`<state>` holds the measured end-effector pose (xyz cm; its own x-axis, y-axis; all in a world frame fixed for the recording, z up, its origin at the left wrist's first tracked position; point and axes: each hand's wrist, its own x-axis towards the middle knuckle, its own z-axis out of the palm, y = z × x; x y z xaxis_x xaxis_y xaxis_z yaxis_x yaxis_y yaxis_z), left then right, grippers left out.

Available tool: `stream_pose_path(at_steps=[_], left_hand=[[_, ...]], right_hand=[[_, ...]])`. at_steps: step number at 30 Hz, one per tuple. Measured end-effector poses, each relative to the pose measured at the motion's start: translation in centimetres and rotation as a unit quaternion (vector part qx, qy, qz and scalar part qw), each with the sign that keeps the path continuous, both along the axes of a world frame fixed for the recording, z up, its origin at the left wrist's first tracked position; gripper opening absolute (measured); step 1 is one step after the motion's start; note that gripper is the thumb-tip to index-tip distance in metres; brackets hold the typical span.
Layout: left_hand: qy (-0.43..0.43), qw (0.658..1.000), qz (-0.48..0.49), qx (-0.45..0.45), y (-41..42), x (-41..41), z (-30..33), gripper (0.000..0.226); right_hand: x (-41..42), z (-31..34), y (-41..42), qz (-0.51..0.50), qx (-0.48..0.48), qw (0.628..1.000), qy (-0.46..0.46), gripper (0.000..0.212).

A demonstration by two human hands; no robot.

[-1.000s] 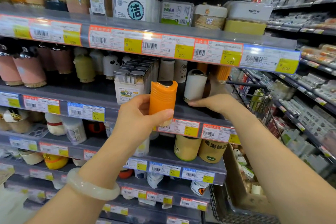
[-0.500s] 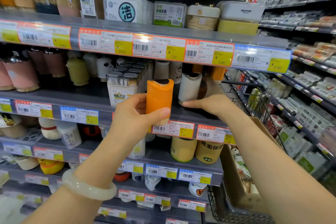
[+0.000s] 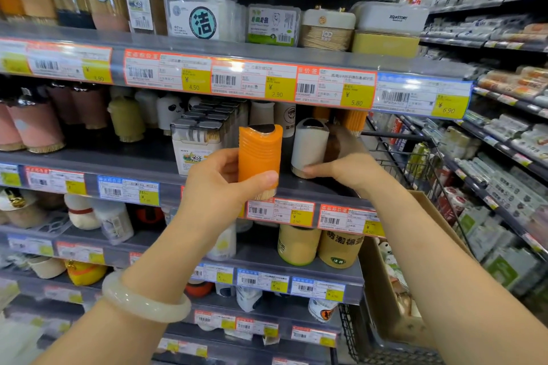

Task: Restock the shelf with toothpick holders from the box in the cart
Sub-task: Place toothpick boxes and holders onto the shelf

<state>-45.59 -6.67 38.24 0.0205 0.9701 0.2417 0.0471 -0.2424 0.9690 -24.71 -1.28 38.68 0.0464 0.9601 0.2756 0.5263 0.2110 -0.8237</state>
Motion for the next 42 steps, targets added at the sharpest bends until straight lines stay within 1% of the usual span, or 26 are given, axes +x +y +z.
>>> stream_pose_path(at_steps=[2, 4, 7, 9, 12, 15, 17, 19, 22, 25, 26, 28, 31, 34, 37, 39, 41, 42], left_hand=[[0.007, 1.000, 0.004, 0.005, 0.2, 0.3, 0.2, 0.041], [0.012, 1.000, 0.004, 0.010, 0.4, 0.6, 0.5, 0.040], [0.020, 1.000, -0.001, 0.013, 1.0, 1.0, 0.6, 0.038], [0.033, 0.999, -0.001, 0.014, 1.5, 1.4, 0.6, 0.037], [0.060, 0.998, 0.004, 0.020, 2.6, 2.0, 0.7, 0.034], [0.129, 0.991, 0.027, 0.015, 3.9, 2.5, 0.3, 0.040], [0.194, 0.980, 0.047, 0.012, 4.6, 2.9, 0.0, 0.045], [0.241, 0.968, 0.064, 0.010, 4.9, 3.2, -0.1, 0.047], [0.282, 0.956, 0.081, 0.009, 4.7, 3.5, 0.0, 0.052], [0.323, 0.944, 0.063, 0.005, 4.3, 3.4, 0.1, 0.051], [0.331, 0.942, 0.047, 0.003, 4.2, 3.2, 0.1, 0.048], [0.319, 0.948, 0.015, -0.002, 4.2, 2.8, 0.1, 0.043], [0.302, 0.953, 0.000, -0.017, 4.3, 2.5, 0.2, 0.044], [0.308, 0.951, 0.031, -0.021, 4.3, 2.8, 0.3, 0.052], [0.323, 0.942, 0.091, -0.014, 4.1, 3.4, 0.2, 0.061], [0.339, 0.934, 0.116, -0.011, 4.0, 3.8, 0.3, 0.063], [0.348, 0.931, 0.110, -0.016, 4.0, 4.1, 0.5, 0.062], [0.352, 0.931, 0.097, -0.019, 4.1, 4.2, 0.5, 0.060]], right_hand=[[-0.1, 0.2, -0.3, -0.003, 0.012, 1.000, -0.018, 0.084], [0.1, 0.2, -0.4, 0.007, 0.004, 1.000, -0.019, 0.085], [0.4, 0.1, -0.6, 0.027, -0.008, 0.999, -0.015, 0.075], [0.7, 0.0, -0.6, 0.019, -0.004, 1.000, -0.014, 0.069], [0.8, -0.2, -0.4, 0.004, 0.001, 1.000, -0.005, 0.067], [0.7, -0.4, -0.3, 0.007, 0.006, 1.000, -0.002, 0.067], [0.7, -0.4, -0.3, 0.009, 0.011, 1.000, -0.006, 0.066], [0.8, -0.6, -0.2, 0.012, 0.017, 1.000, -0.016, 0.068], [0.7, -0.6, -0.2, 0.020, 0.025, 0.999, -0.032, 0.068], [0.7, -0.6, -0.3, 0.030, 0.021, 0.999, -0.037, 0.068], [0.7, -0.6, -0.2, 0.031, 0.020, 0.999, -0.039, 0.068], [0.9, -0.8, 0.0, 0.029, 0.017, 0.999, -0.035, 0.069], [0.8, -0.9, 0.2, 0.028, 0.012, 0.999, -0.035, 0.070], [0.9, -1.1, 0.4, 0.026, 0.014, 0.999, -0.037, 0.069], [0.7, -1.1, 0.4, 0.013, 0.010, 0.999, -0.047, 0.070], [0.3, -0.9, 0.1, 0.011, 0.015, 0.998, -0.054, 0.075], [0.0, -0.7, -0.2, 0.010, 0.024, 0.998, -0.058, 0.097], [0.0, -0.7, -0.1, 0.006, 0.027, 0.998, -0.061, 0.104]])
